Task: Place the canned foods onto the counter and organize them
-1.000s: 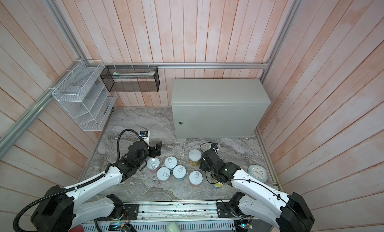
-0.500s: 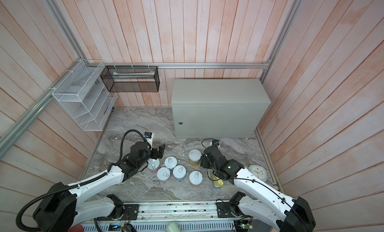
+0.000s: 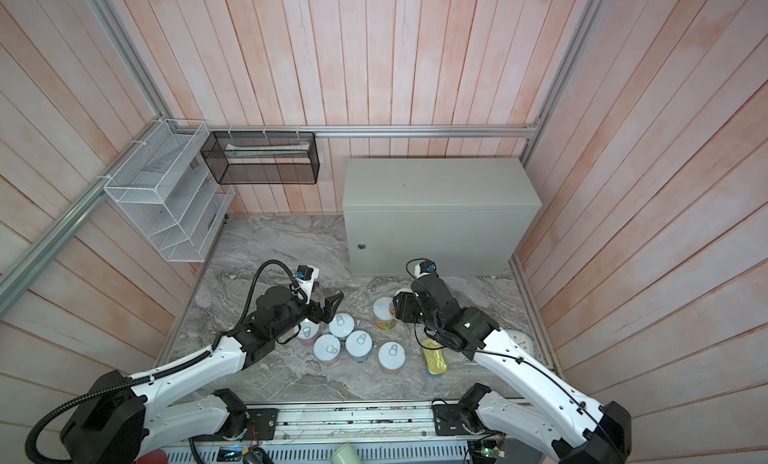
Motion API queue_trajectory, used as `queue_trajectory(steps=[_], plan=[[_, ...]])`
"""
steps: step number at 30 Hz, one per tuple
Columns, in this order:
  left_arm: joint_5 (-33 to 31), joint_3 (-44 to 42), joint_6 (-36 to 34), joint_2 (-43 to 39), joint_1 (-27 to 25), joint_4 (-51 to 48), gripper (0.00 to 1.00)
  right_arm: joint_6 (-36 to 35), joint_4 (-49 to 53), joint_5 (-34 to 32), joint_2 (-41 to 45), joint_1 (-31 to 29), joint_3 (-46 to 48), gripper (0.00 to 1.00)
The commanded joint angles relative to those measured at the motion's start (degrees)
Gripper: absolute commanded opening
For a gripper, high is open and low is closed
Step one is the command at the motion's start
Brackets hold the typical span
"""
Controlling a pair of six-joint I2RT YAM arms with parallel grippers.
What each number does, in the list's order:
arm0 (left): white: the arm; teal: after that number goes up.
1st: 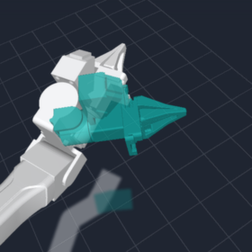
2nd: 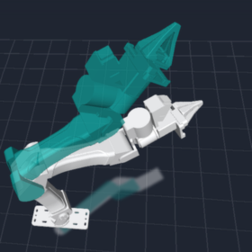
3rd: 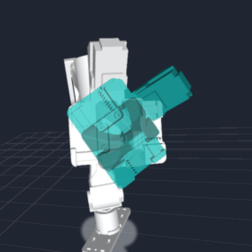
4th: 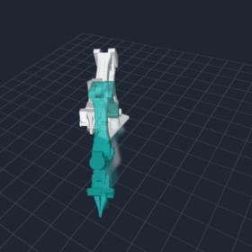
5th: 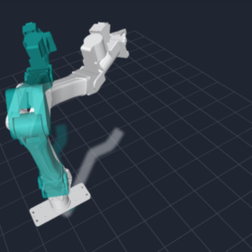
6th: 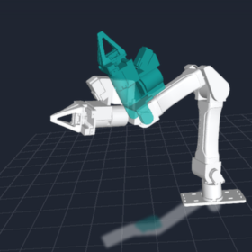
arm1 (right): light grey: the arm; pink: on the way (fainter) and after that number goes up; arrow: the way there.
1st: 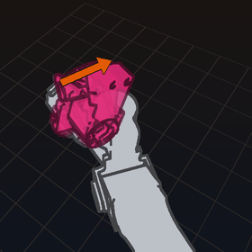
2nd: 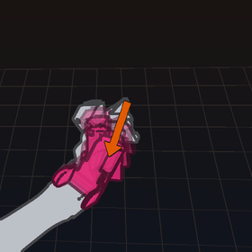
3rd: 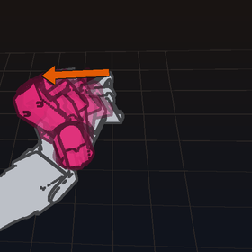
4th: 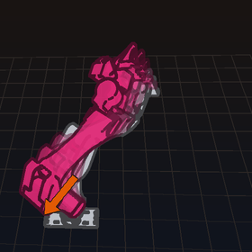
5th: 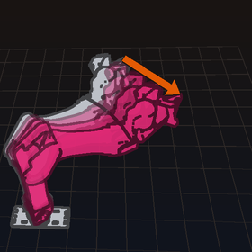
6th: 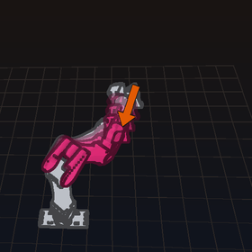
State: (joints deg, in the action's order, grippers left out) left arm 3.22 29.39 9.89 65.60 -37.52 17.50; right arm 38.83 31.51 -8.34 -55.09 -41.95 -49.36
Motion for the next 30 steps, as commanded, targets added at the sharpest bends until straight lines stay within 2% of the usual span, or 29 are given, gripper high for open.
queue_trajectory(steps=[1, 4, 18, 30], plan=[[4.65, -0.97, -2.67, -0.05, -1.66, 3.85, 1.00, -2.09, -1.27, 2.22, -0.45, 0.13, -2.86, 0.50], [6.35, -0.79, -2.77, 0.91, -2.60, 5.12, 1.00, -2.27, -2.19, 4.46, -0.56, 0.15, -3.41, 0.50], [21.62, 0.55, -4.00, 5.47, -7.78, 13.51, 1.00, -2.73, -5.77, 11.62, -0.22, 0.27, -3.53, 0.49], [24.46, 6.31, -5.09, 12.45, -10.64, 14.93, 1.00, -3.83, -6.74, 18.11, -0.23, 0.29, -3.39, 0.49]])
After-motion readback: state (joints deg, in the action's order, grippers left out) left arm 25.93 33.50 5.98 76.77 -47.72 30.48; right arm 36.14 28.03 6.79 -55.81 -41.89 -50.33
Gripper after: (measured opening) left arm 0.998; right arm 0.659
